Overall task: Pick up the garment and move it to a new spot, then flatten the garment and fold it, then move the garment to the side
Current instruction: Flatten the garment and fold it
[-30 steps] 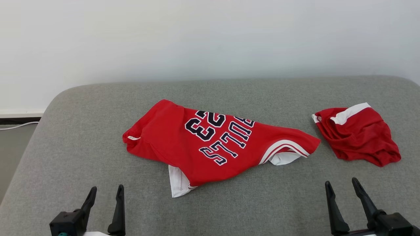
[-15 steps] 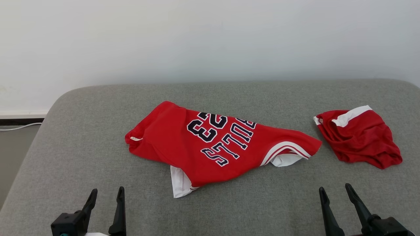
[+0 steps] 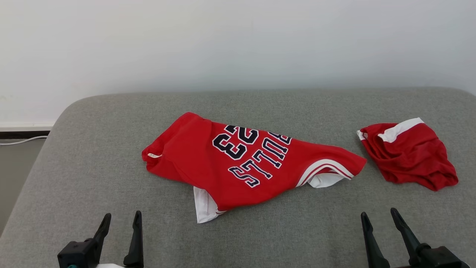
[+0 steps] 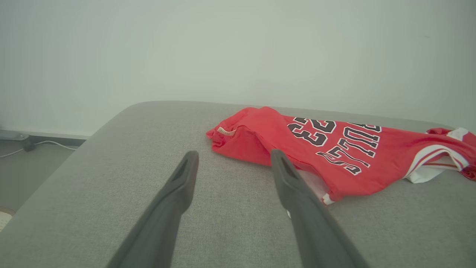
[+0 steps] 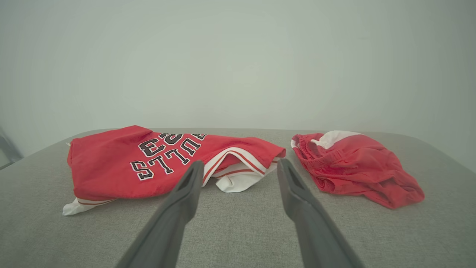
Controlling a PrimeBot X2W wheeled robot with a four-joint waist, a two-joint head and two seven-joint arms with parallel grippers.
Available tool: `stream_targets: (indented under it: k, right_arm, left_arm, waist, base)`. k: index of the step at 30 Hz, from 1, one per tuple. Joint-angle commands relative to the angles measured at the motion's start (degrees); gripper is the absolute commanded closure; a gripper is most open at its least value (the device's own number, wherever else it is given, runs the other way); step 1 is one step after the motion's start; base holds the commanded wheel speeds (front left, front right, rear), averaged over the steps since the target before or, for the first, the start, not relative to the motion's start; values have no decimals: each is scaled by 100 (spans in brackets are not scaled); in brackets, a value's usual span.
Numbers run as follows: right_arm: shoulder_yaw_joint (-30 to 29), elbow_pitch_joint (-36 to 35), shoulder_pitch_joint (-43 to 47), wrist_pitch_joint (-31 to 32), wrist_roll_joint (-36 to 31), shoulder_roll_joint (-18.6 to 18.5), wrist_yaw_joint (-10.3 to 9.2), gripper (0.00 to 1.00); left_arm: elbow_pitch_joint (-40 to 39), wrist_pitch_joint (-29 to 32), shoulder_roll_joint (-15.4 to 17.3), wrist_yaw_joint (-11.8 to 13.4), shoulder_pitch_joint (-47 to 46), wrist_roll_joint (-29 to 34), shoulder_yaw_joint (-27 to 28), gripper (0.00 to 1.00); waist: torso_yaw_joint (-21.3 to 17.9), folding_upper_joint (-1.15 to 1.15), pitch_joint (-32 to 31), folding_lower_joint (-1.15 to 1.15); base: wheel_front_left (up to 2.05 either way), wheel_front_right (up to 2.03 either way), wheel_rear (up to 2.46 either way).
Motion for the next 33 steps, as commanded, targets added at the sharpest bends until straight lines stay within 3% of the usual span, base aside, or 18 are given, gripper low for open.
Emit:
stream_targets:
  k: [1,5,13,14,21,33]
  right_arm:
    - [147,-127,-234,-77,47,-63,-1,0]
    - [501,-99,-362,-77,40,-63,-1,0]
    - [2424,512,-1239,-77,349,-63,-1,0]
    - [2424,512,-1239,-77,349,-63,-1,0]
    - [3598,1631,-2372,-77,735,-63,-1,0]
    - [4390,3343,-3813,-77,1228,-63,-1,0]
  left_arm:
    - [-134,-44,133,11,-216,32,251,0]
    - [-146,-42,141,14,-252,37,256,0]
    - [-223,-24,136,-39,-487,137,191,0]
    - [-223,-24,136,-39,-487,137,191,0]
    - [-178,-35,-30,-157,-800,241,154,0]
    - [302,-57,-562,-721,-1428,439,91,0]
  waist:
    - [11,0,5,0]
    - [44,0,41,0]
    - [318,0,269,0]
    - [318,0,269,0]
    - [861,0,629,0]
    - [1824,0,1159,0]
  base:
    - [0,0,0]
    - [0,0,0]
    - [0,0,0]
    - [0,0,0]
    - [0,0,0]
    - [0,0,0]
